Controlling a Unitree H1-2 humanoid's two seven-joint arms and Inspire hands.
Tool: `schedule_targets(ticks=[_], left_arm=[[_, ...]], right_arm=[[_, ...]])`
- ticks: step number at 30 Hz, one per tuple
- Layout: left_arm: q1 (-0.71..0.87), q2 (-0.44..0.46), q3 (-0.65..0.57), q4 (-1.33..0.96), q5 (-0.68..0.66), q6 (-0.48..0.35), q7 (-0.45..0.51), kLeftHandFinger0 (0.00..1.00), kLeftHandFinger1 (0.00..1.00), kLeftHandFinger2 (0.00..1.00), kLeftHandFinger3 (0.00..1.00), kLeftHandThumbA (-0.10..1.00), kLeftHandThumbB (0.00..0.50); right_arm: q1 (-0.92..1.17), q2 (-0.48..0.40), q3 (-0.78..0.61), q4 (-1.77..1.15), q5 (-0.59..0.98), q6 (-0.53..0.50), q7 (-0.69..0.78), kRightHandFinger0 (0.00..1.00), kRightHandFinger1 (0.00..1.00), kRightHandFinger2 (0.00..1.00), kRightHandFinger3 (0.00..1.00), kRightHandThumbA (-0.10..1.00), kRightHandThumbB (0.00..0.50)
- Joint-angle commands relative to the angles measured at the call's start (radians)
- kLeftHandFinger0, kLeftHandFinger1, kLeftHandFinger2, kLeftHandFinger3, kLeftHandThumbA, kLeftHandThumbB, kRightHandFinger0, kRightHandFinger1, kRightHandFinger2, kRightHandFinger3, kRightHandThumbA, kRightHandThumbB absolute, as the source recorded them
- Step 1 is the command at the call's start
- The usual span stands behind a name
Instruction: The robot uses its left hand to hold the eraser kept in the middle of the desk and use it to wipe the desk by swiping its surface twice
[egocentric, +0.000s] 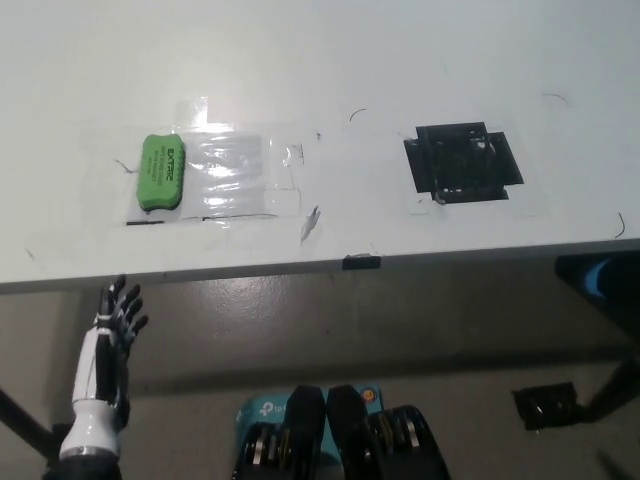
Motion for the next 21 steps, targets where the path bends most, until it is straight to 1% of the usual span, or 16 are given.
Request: schedule_targets(ticks=[1, 3, 4, 5, 7, 8, 9, 10, 11, 14, 15, 16, 17, 18, 20, 21], left_arm=[[0.018, 0.058, -0.035, -0.288, -0.061, 0.239, -0.077, 1.0, 1.0, 1.0, 1.0, 1.0, 0.38], [0.015, 0.064, -0.034, -0.376, -0.064, 0.282, -0.069, 1.0, 1.0, 1.0, 1.0, 1.0, 0.399], [0.007, 0.078, -0.033, -0.448, -0.07, 0.32, -0.07, 1.0, 1.0, 1.0, 1.0, 1.0, 0.41], [0.003, 0.082, -0.03, -0.48, -0.075, 0.337, -0.068, 1.0, 1.0, 1.0, 1.0, 1.0, 0.411], [-0.022, 0.109, -0.034, -0.524, -0.091, 0.337, -0.054, 1.0, 1.0, 1.0, 1.0, 1.0, 0.401], [-0.038, 0.125, -0.036, -0.532, -0.091, 0.337, -0.054, 1.0, 1.0, 1.0, 1.0, 1.0, 0.396], [-0.039, 0.135, -0.039, -0.536, -0.095, 0.337, -0.051, 1.0, 1.0, 1.0, 1.0, 1.0, 0.396], [-0.095, 0.16, -0.035, -0.525, -0.092, 0.337, -0.06, 1.0, 1.0, 1.0, 1.0, 1.0, 0.398], [-0.135, 0.177, -0.034, -0.509, -0.075, 0.337, -0.067, 1.0, 1.0, 1.0, 1.0, 1.0, 0.387], [-0.192, 0.222, -0.047, -0.458, -0.054, 0.337, -0.075, 1.0, 1.0, 1.0, 1.0, 1.0, 0.372], [-0.245, 0.244, -0.051, -0.416, -0.035, 0.337, -0.087, 1.0, 1.0, 1.0, 1.0, 1.0, 0.298], [-0.298, 0.261, -0.056, -0.365, -0.022, 0.337, -0.094, 1.0, 1.0, 1.0, 1.0, 1.0, 0.253], [-0.325, 0.272, -0.064, -0.334, -0.001, 0.329, -0.094, 1.0, 1.0, 1.0, 1.0, 1.0, 0.241], [-0.39, 0.295, -0.08, -0.258, 0.037, 0.311, -0.093, 1.0, 1.0, 1.0, 1.0, 1.0, 0.251], [-0.434, 0.309, -0.094, -0.201, 0.052, 0.293, -0.095, 1.0, 1.0, 1.0, 1.0, 1.0, 0.263], [-0.462, 0.325, -0.107, -0.172, 0.064, 0.301, -0.103, 1.0, 1.0, 1.0, 1.0, 1.0, 0.273]], right_arm=[[-0.013, -0.009, -0.006, -0.037, 0.012, 0.016, -0.018, 0.95, 0.94, 0.88, 0.91, 1.0, 0.101], [-0.019, -0.011, -0.006, -0.033, 0.01, 0.018, -0.018, 0.95, 0.94, 0.88, 0.91, 1.0, 0.099], [-0.017, -0.008, -0.008, -0.033, 0.011, 0.019, -0.021, 0.93, 0.92, 0.87, 0.9, 1.0, 0.129], [-0.013, -0.007, -0.009, -0.035, 0.013, 0.02, -0.021, 0.92, 0.92, 0.86, 0.89, 1.0, 0.137], [-0.006, -0.007, -0.006, -0.03, 0.01, 0.009, -0.018, 0.89, 0.89, 0.82, 0.85, 1.0, 0.208], [-0.004, -0.008, -0.004, -0.031, 0.007, 0.008, -0.017, 0.88, 0.89, 0.82, 0.85, 1.0, 0.183], [0.001, -0.007, -0.002, -0.032, 0.004, 0.008, -0.017, 0.88, 0.89, 0.82, 0.85, 1.0, 0.175], [0.0, -0.004, -0.004, -0.035, 0.007, 0.011, -0.019, 0.89, 0.91, 0.83, 0.87, 1.0, 0.144], [0.001, -0.003, -0.003, -0.037, 0.007, 0.011, -0.019, 0.89, 0.91, 0.83, 0.87, 1.0, 0.127], [0.013, -0.001, -0.006, -0.04, 0.012, 0.017, -0.018, 0.93, 0.92, 0.84, 0.89, 1.0, 0.126], [0.013, -0.002, -0.005, -0.041, 0.011, 0.017, -0.017, 0.92, 0.92, 0.85, 0.91, 1.0, 0.11], [0.022, -0.006, -0.004, -0.048, 0.007, 0.021, -0.015, 0.92, 0.92, 0.85, 0.91, 1.0, 0.102], [0.024, -0.007, -0.006, -0.047, 0.01, 0.021, -0.013, 0.93, 0.94, 0.86, 0.92, 1.0, 0.093], [0.024, -0.009, -0.008, -0.05, 0.011, 0.027, -0.013, 0.93, 0.94, 0.86, 0.92, 1.0, 0.096], [0.02, -0.011, -0.009, -0.051, 0.011, 0.035, -0.016, 0.93, 0.94, 0.87, 0.92, 1.0, 0.093], [0.021, -0.013, -0.008, -0.052, 0.01, 0.031, -0.015, 0.93, 0.94, 0.87, 0.92, 1.0, 0.097]])
